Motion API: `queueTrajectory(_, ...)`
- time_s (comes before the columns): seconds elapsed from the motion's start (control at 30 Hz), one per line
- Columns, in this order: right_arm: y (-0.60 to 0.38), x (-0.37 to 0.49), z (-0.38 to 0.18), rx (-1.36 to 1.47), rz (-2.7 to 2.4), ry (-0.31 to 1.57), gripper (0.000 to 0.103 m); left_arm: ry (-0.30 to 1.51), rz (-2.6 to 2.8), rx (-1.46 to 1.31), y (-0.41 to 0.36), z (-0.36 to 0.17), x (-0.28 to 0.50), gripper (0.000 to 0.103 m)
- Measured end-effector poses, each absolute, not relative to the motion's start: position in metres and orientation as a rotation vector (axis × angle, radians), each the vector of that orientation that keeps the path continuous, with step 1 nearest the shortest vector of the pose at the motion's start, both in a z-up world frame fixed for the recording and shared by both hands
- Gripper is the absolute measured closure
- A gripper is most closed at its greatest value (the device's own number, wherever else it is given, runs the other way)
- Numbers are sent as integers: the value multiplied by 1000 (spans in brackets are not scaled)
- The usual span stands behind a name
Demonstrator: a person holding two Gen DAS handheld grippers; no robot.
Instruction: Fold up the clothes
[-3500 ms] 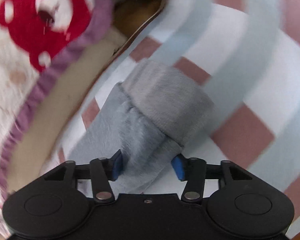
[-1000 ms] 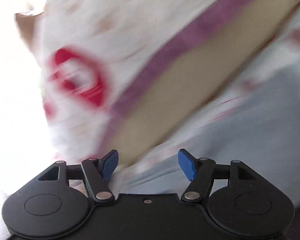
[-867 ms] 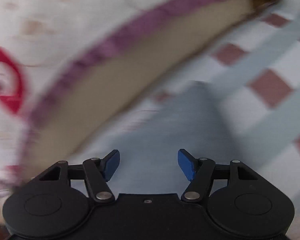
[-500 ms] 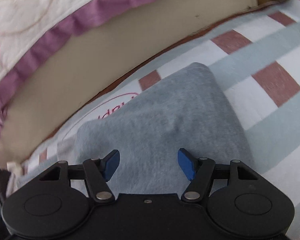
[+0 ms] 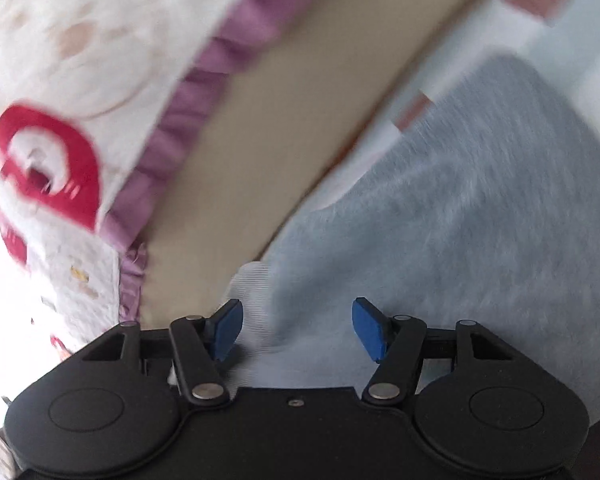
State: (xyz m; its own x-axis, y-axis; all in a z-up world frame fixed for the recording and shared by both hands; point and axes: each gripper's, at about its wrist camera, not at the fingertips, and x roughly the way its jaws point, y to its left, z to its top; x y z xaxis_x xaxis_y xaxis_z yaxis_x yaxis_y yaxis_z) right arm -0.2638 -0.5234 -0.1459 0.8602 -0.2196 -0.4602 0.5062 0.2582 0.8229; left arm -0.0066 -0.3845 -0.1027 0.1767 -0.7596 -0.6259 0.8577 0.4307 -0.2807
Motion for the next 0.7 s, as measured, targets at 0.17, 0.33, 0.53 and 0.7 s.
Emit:
queueTrajectory(0.17,-501,-212,-151,981,-518,521,36,919,-1063,229,-387,-146,13,97)
queueTrajectory(0.33,-446,-152,-163,515,-577,805,35,1063,-931,361,-378,-168,36,95)
queueTrajectory(0.53,-429,-133,-163,420,-619,852,38,1258,-965,214,-318,-139,87,74)
queueTrajectory(0.7,-406,-144,-132,432,-496,680,40,1039,-810,200,-250,-116,128,54)
